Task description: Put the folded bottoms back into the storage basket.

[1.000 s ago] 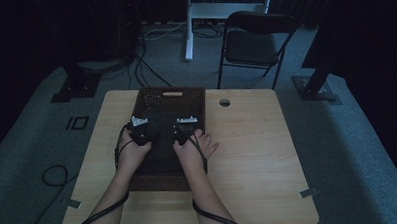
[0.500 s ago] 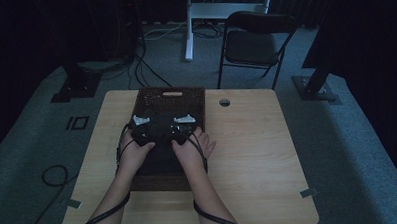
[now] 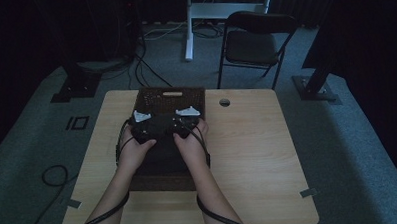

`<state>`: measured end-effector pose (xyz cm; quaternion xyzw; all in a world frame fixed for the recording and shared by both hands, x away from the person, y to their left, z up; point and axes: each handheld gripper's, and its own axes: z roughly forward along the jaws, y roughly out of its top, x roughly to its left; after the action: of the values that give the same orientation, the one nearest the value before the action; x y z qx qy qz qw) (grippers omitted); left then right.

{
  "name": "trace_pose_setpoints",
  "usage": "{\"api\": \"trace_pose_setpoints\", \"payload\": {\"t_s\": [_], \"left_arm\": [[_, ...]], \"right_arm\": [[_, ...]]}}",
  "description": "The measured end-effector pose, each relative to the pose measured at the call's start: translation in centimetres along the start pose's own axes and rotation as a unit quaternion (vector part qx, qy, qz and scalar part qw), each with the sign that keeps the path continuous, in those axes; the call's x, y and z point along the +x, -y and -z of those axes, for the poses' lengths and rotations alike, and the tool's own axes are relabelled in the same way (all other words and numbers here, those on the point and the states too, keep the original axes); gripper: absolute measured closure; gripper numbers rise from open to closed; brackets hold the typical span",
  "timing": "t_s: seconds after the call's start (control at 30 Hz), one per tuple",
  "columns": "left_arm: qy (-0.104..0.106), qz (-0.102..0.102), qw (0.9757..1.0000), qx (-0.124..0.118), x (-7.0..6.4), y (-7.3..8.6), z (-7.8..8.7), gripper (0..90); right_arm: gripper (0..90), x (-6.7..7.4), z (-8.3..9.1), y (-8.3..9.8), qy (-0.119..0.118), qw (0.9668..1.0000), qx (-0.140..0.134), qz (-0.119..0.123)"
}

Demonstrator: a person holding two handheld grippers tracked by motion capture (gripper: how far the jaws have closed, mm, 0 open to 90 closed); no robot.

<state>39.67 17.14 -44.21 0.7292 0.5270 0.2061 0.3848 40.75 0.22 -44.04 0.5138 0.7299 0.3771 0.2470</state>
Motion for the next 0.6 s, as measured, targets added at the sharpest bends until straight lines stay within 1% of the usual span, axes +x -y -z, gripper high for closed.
{"api": "trace_pose_setpoints", "payload": {"t_s": [0.1, 0.17, 0.2, 0.23, 0.27, 0.3, 0.33, 0.37, 0.43, 0.47, 0.5, 0.57, 0.6], "left_arm": [[-0.004, -0.002, 1.0, -0.008, 0.0, -0.4, 0.4, 16.4], [0.001, -0.003, 0.9998, -0.021, 0.1, -0.6, 0.8, 16.5], [0.001, -0.005, 0.9995, -0.03, 0.2, -0.7, 1.0, 16.5], [0.005, -0.01, 0.9992, -0.038, 0.3, -0.8, 1.2, 16.4], [0.007, -0.015, 0.999, -0.04, 0.4, -0.8, 1.4, 16.5], [0.012, -0.009, 0.9989, -0.044, 0.5, -0.9, 1.6, 16.5], [0.018, 0.007, 0.9985, -0.052, 0.6, -1.0, 1.8, 16.5], [0.02, 0.011, 0.9981, -0.057, 0.7, -1.1, 2.0, 16.5], [0.019, -0.003, 0.9977, -0.065, 0.9, -1.2, 2.4, 16.5], [0.017, -0.007, 0.9975, -0.068, 1.0, -1.1, 2.6, 16.5], [0.018, -0.005, 0.9973, -0.071, 1.1, -1.2, 2.9, 16.5], [0.018, -0.003, 0.9971, -0.074, 1.2, -1.2, 3.1, 16.4], [0.024, 0.003, 0.9961, -0.084, 1.3, -1.1, 3.6, 16.4]], "right_arm": [[19.5, -0.1, 0.3, -0.2, -0.018, 0.9996, -0.001, -0.02], [19.5, -0.2, 0.3, -0.2, -0.027, 0.9995, -0.004, -0.014], [19.2, -0.3, 0.3, -0.2, -0.031, 0.9994, -0.007, -0.016], [17.6, -0.4, 0.4, -0.2, -0.037, 0.999, -0.017, -0.018], [17.3, -0.6, 0.4, -0.2, -0.043, 0.9988, -0.019, -0.014], [15.3, -0.6, 0.5, -0.2, -0.05, 0.9986, -0.015, -0.004], [13.9, -0.7, 0.6, -0.2, -0.056, 0.9983, -0.01, 0.004], [13.9, -0.8, 0.7, -0.2, -0.064, 0.9979, -0.004, 0.009], [14.0, -0.9, 0.9, -0.3, -0.07, 0.9973, -0.015, 0.013], [13.9, -0.9, 1.0, -0.4, -0.075, 0.9967, -0.022, 0.021], [13.9, -0.9, 1.2, -0.4, -0.08, 0.9962, -0.026, 0.023], [14.0, -1.0, 1.3, -0.4, -0.081, 0.9961, -0.026, 0.023], [14.0, -1.0, 1.4, -0.5, -0.08, 0.9962, -0.027, 0.021]]}}
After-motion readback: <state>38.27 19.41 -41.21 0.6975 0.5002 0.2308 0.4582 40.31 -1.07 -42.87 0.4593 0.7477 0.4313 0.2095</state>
